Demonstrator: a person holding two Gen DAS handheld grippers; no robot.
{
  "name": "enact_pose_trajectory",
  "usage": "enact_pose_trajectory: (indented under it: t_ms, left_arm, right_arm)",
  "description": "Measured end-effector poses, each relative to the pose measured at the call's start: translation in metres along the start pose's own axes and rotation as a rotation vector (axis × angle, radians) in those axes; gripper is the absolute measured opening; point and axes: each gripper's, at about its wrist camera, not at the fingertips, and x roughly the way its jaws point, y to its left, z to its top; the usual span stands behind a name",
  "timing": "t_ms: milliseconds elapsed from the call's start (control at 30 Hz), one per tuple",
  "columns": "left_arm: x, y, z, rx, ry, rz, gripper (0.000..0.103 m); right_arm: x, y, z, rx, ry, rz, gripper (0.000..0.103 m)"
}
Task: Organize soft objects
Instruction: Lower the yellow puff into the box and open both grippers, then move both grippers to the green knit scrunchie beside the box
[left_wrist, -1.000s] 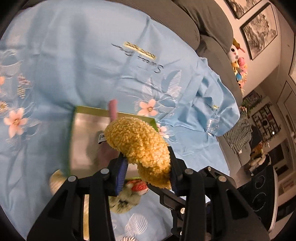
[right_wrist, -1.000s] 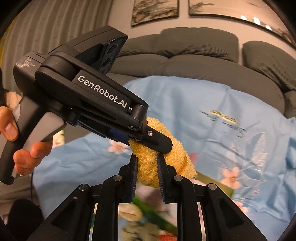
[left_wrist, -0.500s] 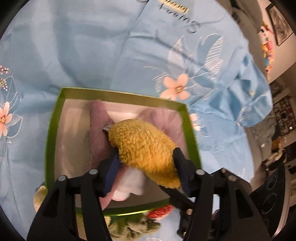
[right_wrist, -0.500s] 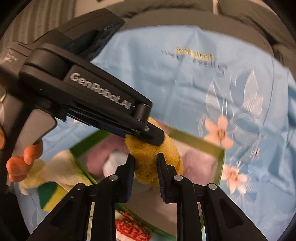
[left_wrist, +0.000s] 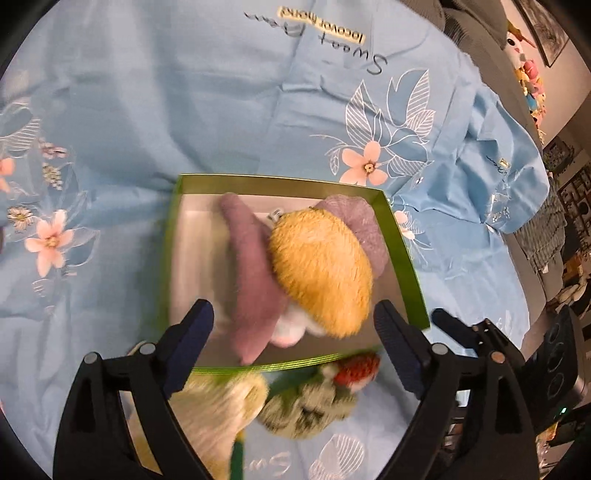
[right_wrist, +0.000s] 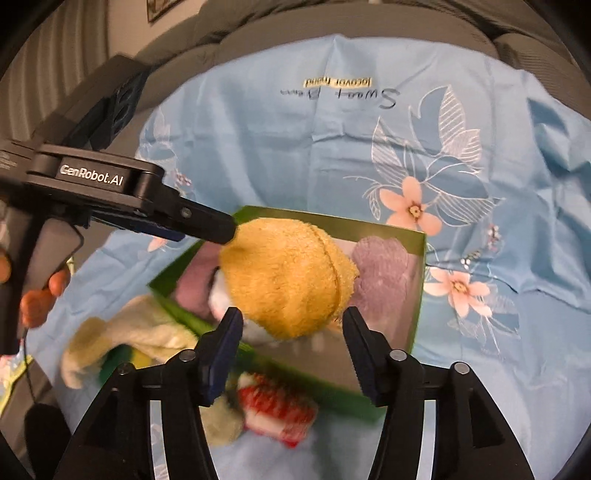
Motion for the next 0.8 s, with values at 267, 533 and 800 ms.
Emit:
enact_pose_trajectory:
  t_ms: [267,533,800]
  left_arm:
    - [-0.043,0.027,-0.046,0.002,-0.036,0.099,0.089]
    - [-0.063,0.045,-0.101,0.005,-0.063,0.183,0.089]
    - [-0.064,0.059,-0.147,-0.011,-0.05,0.2,0.089]
  right_arm:
    - [-0.048,0.019,-0.03,0.043,-0.038,0.062,0.066]
    - [-0.063,0.045,-0.06,0.063,-0.008,0.124,0.067]
    - [-0.056,0.068,-0.076,0.11,0.018,0.218,0.067]
